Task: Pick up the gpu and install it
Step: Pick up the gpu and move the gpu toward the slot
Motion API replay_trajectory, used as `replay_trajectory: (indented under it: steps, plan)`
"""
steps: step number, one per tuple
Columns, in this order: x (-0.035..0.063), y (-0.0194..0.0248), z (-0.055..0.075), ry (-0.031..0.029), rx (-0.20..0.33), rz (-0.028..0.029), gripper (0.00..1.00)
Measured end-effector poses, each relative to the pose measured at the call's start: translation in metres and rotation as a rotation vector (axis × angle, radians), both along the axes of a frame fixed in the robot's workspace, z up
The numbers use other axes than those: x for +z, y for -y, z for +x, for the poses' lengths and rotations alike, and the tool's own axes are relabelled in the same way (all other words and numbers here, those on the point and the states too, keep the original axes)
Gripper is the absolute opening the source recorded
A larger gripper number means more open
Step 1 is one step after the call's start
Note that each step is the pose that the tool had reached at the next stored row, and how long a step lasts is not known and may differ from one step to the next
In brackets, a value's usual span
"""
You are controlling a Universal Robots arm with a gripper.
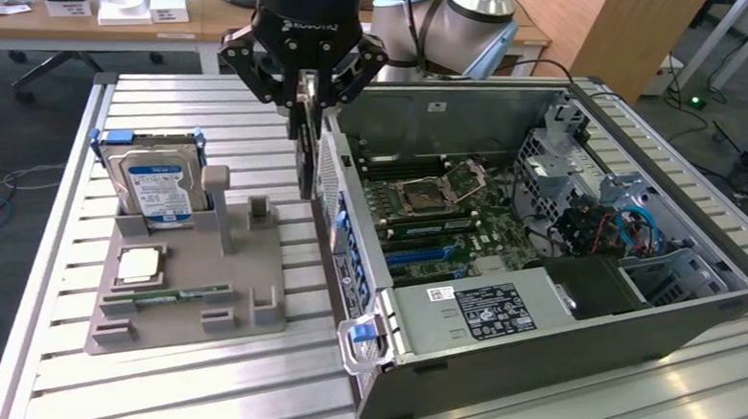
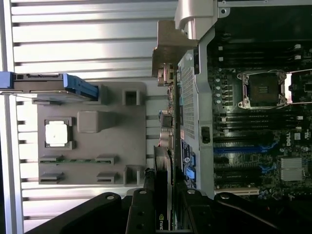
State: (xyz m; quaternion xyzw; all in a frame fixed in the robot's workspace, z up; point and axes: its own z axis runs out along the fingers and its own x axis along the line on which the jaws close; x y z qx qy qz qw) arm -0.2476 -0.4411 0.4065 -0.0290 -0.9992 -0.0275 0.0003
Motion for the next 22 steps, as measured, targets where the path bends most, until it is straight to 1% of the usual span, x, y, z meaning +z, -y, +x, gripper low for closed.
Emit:
replay_trajectory:
  steps: [22]
  plan:
    - [0.0000,0.0000,0.035,0.0000,0.000,0.0041,0.26]
